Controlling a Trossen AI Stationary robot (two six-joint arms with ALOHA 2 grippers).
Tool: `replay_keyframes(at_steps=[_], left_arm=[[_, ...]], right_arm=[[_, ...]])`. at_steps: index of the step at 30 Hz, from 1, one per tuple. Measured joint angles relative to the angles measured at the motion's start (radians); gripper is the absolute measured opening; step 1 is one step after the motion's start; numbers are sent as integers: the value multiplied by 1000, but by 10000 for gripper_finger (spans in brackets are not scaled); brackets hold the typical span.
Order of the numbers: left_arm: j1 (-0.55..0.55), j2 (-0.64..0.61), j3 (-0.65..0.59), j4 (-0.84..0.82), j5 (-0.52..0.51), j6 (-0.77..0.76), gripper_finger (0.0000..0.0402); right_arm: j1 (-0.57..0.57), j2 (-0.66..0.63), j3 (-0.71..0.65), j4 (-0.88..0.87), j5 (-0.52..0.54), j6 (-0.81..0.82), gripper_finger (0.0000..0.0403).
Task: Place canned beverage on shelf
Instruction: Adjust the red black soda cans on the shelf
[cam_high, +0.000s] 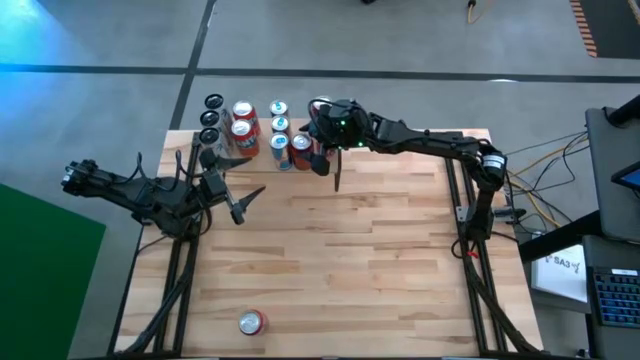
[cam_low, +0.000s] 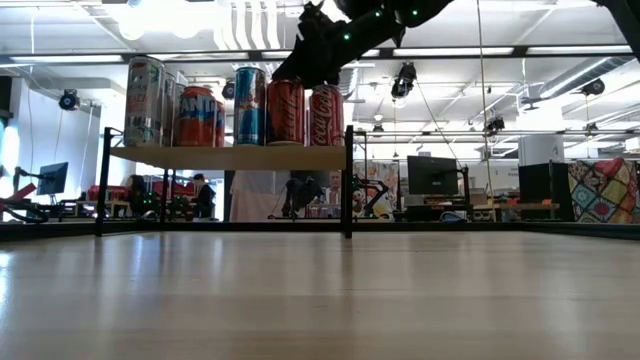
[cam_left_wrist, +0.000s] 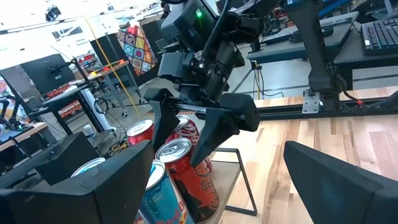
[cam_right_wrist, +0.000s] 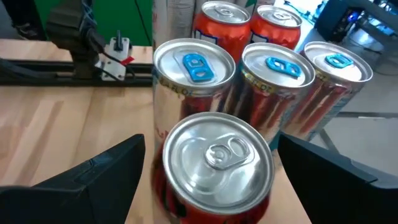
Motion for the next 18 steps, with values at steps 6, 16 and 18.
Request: replay_keyframes(at_steps=[6,16,18], left_arm=[[0,0,0,0,0,4,346],[0,0,0,0,0,4,346],[0,0,0,0,0,4,346]], right_arm=[[5,0,1,-21,9,-19,357],[11,0,1,-26,18,-26,327],[11,0,1,-25,19,-23,318]])
